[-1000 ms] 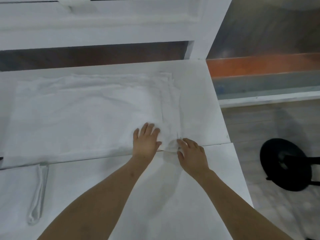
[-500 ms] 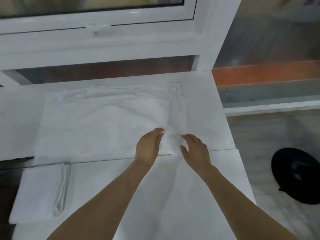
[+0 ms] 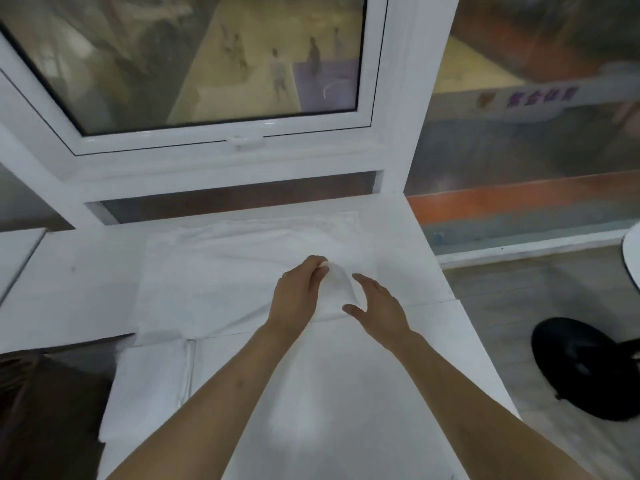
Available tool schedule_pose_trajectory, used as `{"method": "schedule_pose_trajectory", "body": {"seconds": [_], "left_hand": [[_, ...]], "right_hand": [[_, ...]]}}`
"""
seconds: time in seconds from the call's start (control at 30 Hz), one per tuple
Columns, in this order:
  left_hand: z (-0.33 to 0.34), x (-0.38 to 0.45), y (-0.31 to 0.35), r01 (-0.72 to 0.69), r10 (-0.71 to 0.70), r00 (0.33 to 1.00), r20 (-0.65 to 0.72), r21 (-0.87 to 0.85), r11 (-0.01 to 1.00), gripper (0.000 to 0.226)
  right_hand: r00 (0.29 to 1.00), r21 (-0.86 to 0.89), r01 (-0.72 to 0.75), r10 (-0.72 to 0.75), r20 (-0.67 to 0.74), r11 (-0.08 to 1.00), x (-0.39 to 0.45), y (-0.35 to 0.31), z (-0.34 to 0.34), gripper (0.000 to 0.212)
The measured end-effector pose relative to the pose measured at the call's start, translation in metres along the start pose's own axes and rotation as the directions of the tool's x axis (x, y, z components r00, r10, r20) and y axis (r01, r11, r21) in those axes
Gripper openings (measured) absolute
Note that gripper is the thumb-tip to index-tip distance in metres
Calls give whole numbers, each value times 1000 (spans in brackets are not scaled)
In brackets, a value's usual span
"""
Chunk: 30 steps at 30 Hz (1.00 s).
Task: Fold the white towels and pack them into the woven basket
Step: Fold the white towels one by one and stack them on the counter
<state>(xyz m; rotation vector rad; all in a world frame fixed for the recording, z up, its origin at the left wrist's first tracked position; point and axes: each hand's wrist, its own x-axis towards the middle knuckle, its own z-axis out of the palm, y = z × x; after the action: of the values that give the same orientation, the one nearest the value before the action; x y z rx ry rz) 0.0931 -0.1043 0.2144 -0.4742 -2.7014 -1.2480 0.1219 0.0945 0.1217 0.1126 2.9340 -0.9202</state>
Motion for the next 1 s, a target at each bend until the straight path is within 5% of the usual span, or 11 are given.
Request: {"method": "schedule_pose_trajectory", "body": {"seconds": [0.1,0.23,0.37,0.57,0.83,1.0], "left_hand": [[-31,-13,21,-36,36,999,10,-81,996,18],[-74,-21,55,-53,52,999,-10,-223,973,18],[-120,-12,73,-76,26,989,-146,-346,935,16],[-190,-1,77,-93,-27,963,-267,-425,900,18],[-260,26,86,-93,-60,944,-326,-435,896,30],[-257,53,61,16,-144,963,-226,-488,873,24]], "right_hand": [[999,44,-39,40,-8,998,-21,-27,-9,63],[994,43,-71,74,-77,997,-43,-55,-26,23],[985,423,-30,98,-140,906,-62,-84,-63,5],[948,672,164,73,-310,722,-85,-134,-140,6],[891,705,353,7,-453,615,-74,-195,-217,6],[903,666,320,-6,-429,674,-37,-199,-231,41]]}}
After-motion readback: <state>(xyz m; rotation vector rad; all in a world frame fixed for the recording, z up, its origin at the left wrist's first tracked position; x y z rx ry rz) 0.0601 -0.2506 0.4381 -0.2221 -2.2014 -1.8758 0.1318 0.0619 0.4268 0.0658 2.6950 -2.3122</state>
